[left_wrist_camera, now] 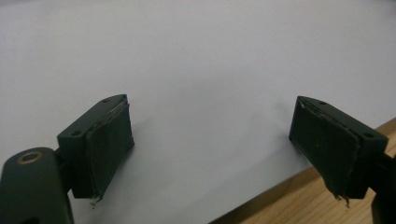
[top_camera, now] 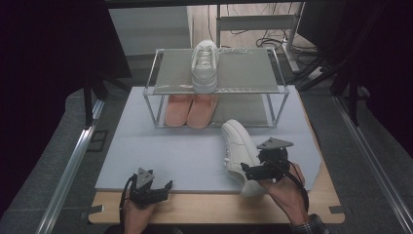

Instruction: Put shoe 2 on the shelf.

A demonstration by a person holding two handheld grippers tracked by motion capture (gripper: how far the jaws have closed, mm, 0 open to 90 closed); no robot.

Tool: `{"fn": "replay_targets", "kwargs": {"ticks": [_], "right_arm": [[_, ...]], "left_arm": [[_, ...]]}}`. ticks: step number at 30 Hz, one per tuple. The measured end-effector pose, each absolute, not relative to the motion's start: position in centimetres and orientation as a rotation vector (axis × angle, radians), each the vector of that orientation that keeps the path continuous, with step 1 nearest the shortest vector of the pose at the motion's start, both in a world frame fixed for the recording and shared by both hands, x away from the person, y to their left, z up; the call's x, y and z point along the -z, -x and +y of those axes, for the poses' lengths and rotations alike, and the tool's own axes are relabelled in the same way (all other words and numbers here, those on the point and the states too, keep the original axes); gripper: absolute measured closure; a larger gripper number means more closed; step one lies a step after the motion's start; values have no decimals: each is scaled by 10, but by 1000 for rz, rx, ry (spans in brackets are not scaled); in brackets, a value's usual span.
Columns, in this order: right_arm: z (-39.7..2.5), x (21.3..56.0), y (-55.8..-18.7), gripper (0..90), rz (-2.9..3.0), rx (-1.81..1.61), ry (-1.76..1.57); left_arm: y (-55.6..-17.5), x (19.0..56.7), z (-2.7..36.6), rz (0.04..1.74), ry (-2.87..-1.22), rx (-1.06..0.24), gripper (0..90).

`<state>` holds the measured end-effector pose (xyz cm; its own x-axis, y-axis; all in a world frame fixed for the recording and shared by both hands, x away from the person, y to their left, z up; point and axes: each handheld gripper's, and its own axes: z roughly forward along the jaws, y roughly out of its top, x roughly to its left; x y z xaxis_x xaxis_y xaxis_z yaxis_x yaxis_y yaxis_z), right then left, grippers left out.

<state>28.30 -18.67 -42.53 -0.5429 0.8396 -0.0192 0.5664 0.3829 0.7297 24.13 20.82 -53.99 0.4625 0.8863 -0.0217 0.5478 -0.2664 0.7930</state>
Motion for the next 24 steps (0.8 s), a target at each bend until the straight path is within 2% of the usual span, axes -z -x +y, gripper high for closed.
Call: {"fn": "replay_targets", "kwargs": {"ticks": [1,4,7,8,9,11,12,24], "right_arm": [[-188,421,-279,277,2222,-955,-1207],[-191,417,-275,495,2217,-959,-1190],[-192,418,-273,670,2216,-953,-1177],[-192,418,-273,670,2216,-953,-1177],[-193,420,-272,789,2227,-948,-1172],[-195,422,-272,865,2236,-957,-1170],[-195,423,-272,892,2242,-958,-1168],[-208,430,-275,898,2243,-949,-1194]], "left_arm": [[-241,540,208,1196,-1949,-563,132],[-241,540,208,1196,-1949,-563,132],[-241,540,208,1198,-1948,-563,132],[-241,540,208,1198,-1947,-562,132],[-241,540,208,1198,-1947,-561,132],[-241,540,208,1199,-1947,-561,131],[-241,540,208,1199,-1947,-561,131],[-241,540,208,1198,-1947,-561,132]]}}
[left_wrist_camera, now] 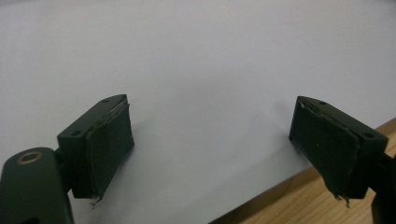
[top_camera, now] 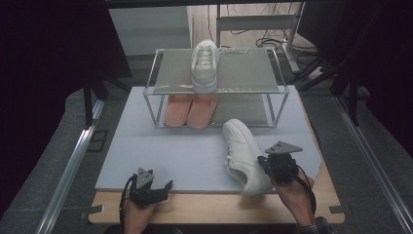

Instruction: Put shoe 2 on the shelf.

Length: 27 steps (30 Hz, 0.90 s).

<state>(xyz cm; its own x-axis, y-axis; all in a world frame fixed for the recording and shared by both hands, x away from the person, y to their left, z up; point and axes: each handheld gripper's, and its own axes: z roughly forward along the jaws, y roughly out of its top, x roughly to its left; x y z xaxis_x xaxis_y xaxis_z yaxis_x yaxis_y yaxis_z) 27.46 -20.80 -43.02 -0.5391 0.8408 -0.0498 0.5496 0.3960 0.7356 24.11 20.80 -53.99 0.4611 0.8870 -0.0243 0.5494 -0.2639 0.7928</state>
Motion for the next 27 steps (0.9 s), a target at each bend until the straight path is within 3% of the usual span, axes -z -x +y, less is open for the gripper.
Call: {"fn": "replay_targets", "kwargs": {"ticks": [27], "right_arm": [[-267,446,-302,898,2171,-941,-1367]], "left_arm": [[-241,540,208,1197,-1951,-562,131]]}}
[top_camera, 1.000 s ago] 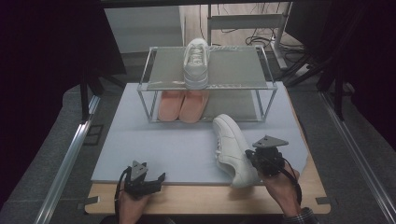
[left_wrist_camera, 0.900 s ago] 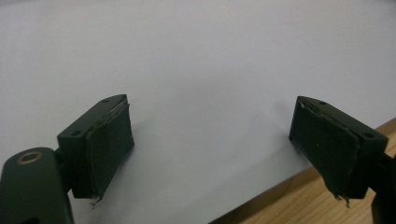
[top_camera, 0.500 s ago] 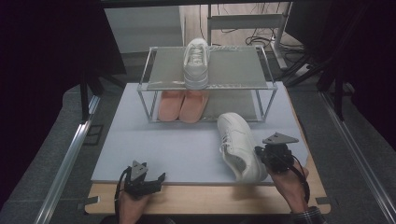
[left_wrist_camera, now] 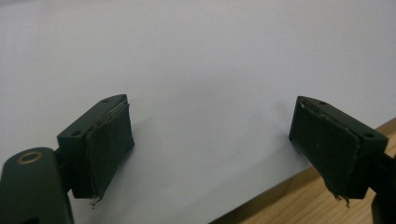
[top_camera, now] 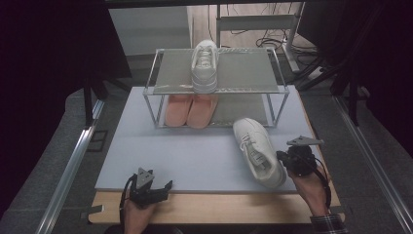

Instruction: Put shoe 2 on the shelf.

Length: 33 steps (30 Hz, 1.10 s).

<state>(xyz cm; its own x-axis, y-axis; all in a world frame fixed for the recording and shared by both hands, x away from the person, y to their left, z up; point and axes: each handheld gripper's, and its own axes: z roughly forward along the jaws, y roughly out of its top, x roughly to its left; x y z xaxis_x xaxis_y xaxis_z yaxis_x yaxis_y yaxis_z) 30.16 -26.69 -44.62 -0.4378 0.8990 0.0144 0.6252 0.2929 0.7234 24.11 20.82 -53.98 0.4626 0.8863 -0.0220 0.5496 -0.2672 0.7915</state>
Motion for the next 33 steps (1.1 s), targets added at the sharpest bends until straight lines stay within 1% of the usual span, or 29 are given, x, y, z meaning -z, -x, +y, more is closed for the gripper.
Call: {"fn": "replay_targets", "kwargs": {"ticks": [8,10,22,33], "right_arm": [[-281,465,-309,899,2170,-959,-1452],[-284,468,-311,899,2176,-1022,-1478],[-283,461,-305,892,2171,-1003,-1458],[-286,440,-290,766,2155,-1021,-1398]], "left_arm": [[-241,540,208,1198,-1949,-562,131],[-241,540,208,1198,-1950,-562,131],[-241,540,208,1198,-1950,-562,131],[-241,540,208,1198,-1951,-562,131]]}}
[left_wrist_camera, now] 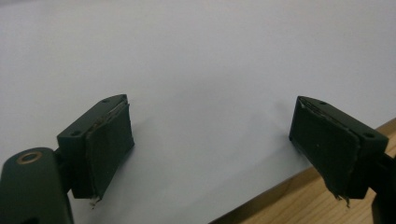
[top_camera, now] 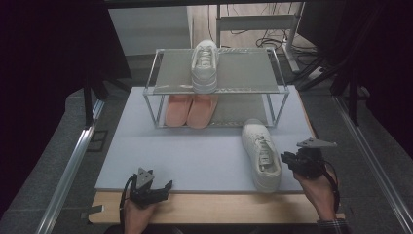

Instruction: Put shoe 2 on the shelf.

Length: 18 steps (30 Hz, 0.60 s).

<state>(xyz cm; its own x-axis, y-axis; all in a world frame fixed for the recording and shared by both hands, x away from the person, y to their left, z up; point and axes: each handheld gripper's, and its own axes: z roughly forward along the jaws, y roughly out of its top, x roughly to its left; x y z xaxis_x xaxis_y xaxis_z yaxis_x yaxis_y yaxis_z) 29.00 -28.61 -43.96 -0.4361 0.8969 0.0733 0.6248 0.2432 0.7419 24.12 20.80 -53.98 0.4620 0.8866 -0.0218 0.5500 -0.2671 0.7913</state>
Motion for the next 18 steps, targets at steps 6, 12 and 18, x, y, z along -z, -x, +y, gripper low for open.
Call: {"fn": "replay_targets", "kwargs": {"ticks": [6,12,18], "right_arm": [[-286,429,-283,666,2159,-1058,-1412],[-280,424,-282,559,2166,-1101,-1405],[-270,429,-288,551,2195,-1065,-1387]], "left_arm": [[-241,540,208,1198,-1951,-562,131],[-241,540,208,1198,-1950,-562,131],[-241,540,208,1198,-1950,-562,131]]}}
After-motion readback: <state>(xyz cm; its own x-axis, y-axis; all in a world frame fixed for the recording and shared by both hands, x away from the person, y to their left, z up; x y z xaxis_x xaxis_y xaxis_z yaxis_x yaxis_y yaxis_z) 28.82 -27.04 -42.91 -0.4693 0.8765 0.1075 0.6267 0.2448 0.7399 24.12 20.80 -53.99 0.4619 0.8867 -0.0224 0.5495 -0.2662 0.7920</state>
